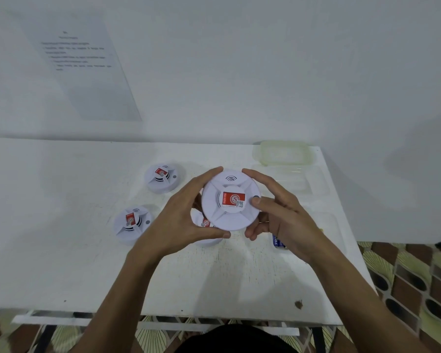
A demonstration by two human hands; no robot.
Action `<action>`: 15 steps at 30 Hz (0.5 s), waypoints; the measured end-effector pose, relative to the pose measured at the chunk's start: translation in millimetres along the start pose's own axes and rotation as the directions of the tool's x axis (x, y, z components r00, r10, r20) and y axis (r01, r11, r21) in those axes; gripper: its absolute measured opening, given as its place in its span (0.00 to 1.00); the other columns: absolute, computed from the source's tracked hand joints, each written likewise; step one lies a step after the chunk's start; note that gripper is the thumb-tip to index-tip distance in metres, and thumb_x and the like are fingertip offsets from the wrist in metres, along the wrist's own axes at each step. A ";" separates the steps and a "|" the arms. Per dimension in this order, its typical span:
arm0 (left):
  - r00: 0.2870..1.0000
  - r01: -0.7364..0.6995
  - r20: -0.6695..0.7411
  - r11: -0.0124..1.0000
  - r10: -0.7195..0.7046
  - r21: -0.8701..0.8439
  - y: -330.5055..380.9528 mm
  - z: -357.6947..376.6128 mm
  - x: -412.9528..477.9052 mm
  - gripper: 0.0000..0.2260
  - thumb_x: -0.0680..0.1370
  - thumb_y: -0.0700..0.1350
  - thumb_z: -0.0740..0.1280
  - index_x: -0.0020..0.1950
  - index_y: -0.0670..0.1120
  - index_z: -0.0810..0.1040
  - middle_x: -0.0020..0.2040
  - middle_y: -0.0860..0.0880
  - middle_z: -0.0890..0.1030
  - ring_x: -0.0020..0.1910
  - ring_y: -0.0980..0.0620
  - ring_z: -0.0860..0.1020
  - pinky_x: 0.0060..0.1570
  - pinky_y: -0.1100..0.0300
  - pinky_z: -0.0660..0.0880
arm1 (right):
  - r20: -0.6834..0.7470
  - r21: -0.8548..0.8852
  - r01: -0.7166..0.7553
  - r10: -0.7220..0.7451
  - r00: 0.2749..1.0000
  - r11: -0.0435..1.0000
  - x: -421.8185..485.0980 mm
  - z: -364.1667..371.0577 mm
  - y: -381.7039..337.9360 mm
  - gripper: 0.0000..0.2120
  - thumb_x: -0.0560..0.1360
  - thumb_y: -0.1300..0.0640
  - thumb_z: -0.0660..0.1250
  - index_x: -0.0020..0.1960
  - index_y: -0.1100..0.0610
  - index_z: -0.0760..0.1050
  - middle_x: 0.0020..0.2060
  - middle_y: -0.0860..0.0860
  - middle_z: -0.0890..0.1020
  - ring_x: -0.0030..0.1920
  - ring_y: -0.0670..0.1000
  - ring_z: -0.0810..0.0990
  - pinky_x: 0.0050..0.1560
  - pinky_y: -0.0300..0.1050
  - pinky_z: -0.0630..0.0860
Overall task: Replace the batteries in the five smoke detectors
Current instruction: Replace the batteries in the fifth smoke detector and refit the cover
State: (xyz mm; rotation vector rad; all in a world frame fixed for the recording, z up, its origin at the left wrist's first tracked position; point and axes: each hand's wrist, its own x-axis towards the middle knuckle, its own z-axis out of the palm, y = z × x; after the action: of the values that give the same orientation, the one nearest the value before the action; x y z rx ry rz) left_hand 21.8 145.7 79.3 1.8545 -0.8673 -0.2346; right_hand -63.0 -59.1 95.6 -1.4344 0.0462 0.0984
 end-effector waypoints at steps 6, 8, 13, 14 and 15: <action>1.000 0.000 0.005 1.000 0.000 -0.007 1.5 0.5 0.0 0.40 0.66 0.46 0.78 0.73 0.52 0.61 0.68 0.62 0.70 0.65 0.60 0.71 0.56 0.73 0.70 | 0.003 0.010 -0.002 0.002 1.000 1.000 -0.1 0.7 -0.1 0.22 0.81 0.63 0.59 0.70 0.44 0.70 0.49 0.69 0.80 0.35 0.61 0.80 0.39 0.51 0.80; 1.000 0.002 0.007 1.000 -0.002 -0.013 2.1 0.2 -0.3 0.40 0.66 0.46 0.78 0.73 0.52 0.61 0.68 0.62 0.70 0.65 0.60 0.71 0.56 0.72 0.70 | 0.000 0.007 -0.001 0.001 1.000 1.000 -0.2 0.6 0.0 0.22 0.81 0.63 0.59 0.70 0.44 0.70 0.49 0.67 0.81 0.35 0.61 0.80 0.39 0.51 0.80; 1.000 0.008 0.012 1.000 -0.008 -0.010 2.8 0.6 -1.2 0.40 0.66 0.44 0.77 0.72 0.56 0.60 0.65 0.71 0.69 0.64 0.65 0.70 0.55 0.74 0.69 | 0.002 0.016 0.001 -0.001 1.000 1.000 -1.5 1.4 0.6 0.22 0.81 0.63 0.59 0.70 0.44 0.70 0.49 0.69 0.80 0.36 0.61 0.80 0.38 0.51 0.79; 1.000 0.013 0.013 1.000 -0.012 -0.016 2.0 1.0 -1.8 0.40 0.66 0.42 0.77 0.71 0.55 0.60 0.65 0.71 0.68 0.64 0.65 0.70 0.55 0.75 0.69 | 0.002 0.015 0.001 -0.001 1.000 1.000 -1.9 1.7 0.7 0.22 0.81 0.63 0.59 0.70 0.44 0.70 0.49 0.69 0.80 0.36 0.61 0.80 0.38 0.51 0.79; 1.000 0.016 0.013 1.000 -0.016 -0.020 1.2 1.2 -2.6 0.39 0.66 0.41 0.77 0.71 0.55 0.60 0.65 0.72 0.68 0.64 0.65 0.70 0.55 0.75 0.69 | 0.002 0.016 0.002 -0.002 1.000 1.000 -2.2 2.0 0.8 0.22 0.81 0.63 0.59 0.70 0.44 0.70 0.49 0.68 0.80 0.36 0.61 0.80 0.38 0.50 0.79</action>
State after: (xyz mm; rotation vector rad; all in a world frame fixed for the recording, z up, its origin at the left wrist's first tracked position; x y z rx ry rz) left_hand 18.8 146.3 79.2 1.8439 -0.8565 -0.2640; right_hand -65.4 -57.1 95.3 -1.4182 0.0437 0.0979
